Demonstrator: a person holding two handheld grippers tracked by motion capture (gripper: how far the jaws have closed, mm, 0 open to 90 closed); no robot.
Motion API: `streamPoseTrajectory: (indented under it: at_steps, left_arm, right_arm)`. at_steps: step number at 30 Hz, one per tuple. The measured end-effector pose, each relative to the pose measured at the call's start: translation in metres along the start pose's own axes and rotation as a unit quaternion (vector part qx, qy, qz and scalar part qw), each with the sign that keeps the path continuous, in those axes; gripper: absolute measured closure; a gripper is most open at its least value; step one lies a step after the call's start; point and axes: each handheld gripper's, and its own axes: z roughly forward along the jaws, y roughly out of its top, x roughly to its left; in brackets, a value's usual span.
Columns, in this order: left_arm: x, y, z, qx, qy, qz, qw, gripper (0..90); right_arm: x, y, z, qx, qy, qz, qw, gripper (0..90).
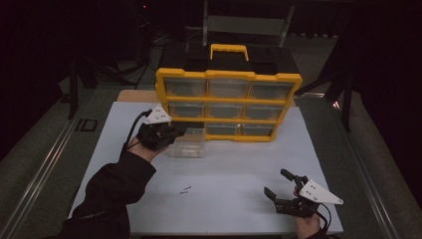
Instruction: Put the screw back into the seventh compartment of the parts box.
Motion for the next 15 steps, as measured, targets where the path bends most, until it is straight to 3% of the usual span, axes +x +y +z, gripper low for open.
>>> streamPoseTrajectory:
  at_steps: [8, 15]
  left_arm:
    - [0.006, 0.003, 0.015, 0.009, 0.018, -0.035, 0.9992, 86.8]
    - [0.010, 0.002, 0.028, 0.032, 0.029, -0.030, 0.9986, 86.8]
  right_arm:
    - [0.000, 0.000, 0.000, 0.000, 0.000, 0.000, 1.0000, 13.6]
    - [0.000, 0.000, 0.000, 0.000, 0.001, 0.000, 1.0000, 13.7]
